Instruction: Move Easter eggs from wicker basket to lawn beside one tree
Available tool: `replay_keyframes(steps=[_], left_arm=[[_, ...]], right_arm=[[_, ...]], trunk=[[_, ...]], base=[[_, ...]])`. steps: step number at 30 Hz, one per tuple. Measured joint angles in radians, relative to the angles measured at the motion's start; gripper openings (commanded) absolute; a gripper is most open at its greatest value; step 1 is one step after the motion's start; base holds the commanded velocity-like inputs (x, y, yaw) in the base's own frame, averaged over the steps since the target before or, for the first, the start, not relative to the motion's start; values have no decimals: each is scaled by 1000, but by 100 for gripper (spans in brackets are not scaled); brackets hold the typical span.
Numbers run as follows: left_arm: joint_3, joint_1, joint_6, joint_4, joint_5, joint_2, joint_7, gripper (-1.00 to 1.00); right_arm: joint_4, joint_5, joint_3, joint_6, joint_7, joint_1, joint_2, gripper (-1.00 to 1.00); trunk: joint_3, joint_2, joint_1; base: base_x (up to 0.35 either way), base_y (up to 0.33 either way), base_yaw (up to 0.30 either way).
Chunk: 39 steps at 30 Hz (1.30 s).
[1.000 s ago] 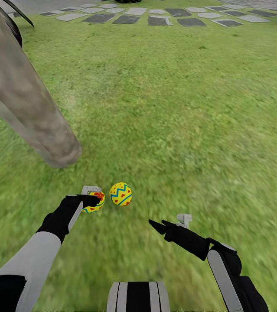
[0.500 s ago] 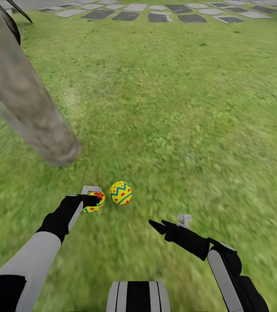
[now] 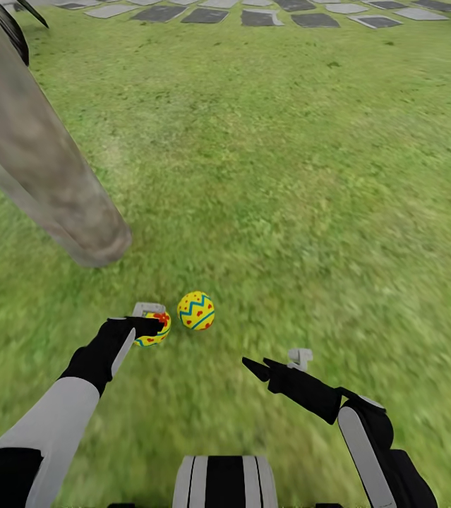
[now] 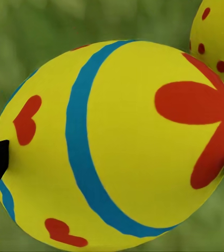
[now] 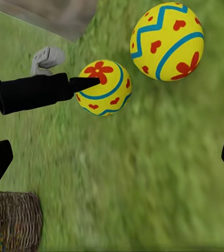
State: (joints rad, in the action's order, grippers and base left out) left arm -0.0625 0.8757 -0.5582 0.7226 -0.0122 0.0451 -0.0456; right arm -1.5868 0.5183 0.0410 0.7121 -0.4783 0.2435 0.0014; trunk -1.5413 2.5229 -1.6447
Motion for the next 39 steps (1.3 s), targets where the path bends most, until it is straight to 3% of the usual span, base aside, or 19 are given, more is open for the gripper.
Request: replay_keyframes(steps=[11,35,39], left_arm=[[-1,-3,37,10,0,0,0,-100],[-1,-3,41,11,0,0,0,-100],[-1,-2,42,34,-5,0,0,-100]], right_arm=[[0,0,0,0,0,0,0,100],[0,0,0,0,0,0,0,100],[0,0,0,0,0,0,0,100]], trunk=[[-15,1,-2],[-43,3,-5],[-58,4,-6]], base=[[0,0,0],[0,0,0],[0,0,0]])
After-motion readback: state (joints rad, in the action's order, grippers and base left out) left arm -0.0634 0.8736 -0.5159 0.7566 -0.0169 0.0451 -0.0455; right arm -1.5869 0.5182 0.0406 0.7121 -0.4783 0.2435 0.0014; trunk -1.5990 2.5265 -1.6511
